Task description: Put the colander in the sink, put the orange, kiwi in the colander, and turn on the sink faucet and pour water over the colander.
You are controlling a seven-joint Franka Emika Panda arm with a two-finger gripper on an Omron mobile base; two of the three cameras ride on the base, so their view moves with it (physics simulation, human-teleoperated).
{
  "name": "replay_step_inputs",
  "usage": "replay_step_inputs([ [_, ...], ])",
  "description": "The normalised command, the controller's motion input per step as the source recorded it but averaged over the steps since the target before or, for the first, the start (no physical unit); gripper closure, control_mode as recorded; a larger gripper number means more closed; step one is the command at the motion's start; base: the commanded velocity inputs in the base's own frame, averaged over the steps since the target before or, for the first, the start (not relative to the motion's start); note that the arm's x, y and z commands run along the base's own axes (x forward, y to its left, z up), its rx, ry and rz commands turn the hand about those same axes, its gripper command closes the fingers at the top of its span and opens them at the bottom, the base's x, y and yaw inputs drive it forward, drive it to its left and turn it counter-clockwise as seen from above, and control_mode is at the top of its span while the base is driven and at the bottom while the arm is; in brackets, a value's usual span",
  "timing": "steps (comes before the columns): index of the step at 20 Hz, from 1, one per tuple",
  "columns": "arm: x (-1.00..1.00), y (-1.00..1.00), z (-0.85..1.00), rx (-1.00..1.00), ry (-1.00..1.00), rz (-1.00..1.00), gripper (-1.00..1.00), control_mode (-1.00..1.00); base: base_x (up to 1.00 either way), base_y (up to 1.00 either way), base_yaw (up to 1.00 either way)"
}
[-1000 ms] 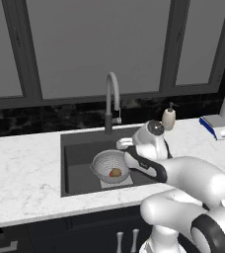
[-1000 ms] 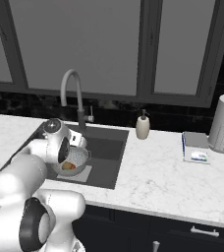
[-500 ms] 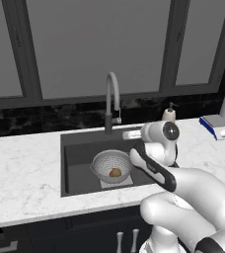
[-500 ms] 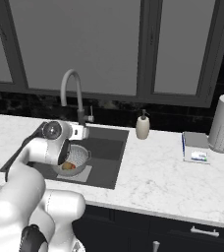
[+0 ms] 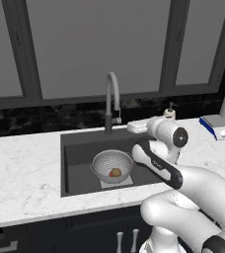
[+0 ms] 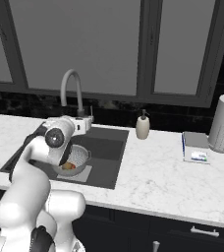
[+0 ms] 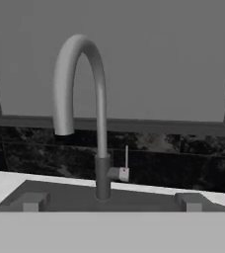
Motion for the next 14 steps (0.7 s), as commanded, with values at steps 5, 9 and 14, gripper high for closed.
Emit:
replay_step_inputs([
  [5,0.24,-0.02,0.1,0.02,-0.21,0.0,-1.0,-1.0,0.0,0.0,0.0],
  [9,0.18,-0.1,0.0,0.0,-0.08,0.0,-1.0,-1.0,0.0,0.0,0.0],
  [14,0.0,-0.17,0.0,0.0,-0.04,0.0,-1.0,-1.0,0.0,0.0,0.0],
])
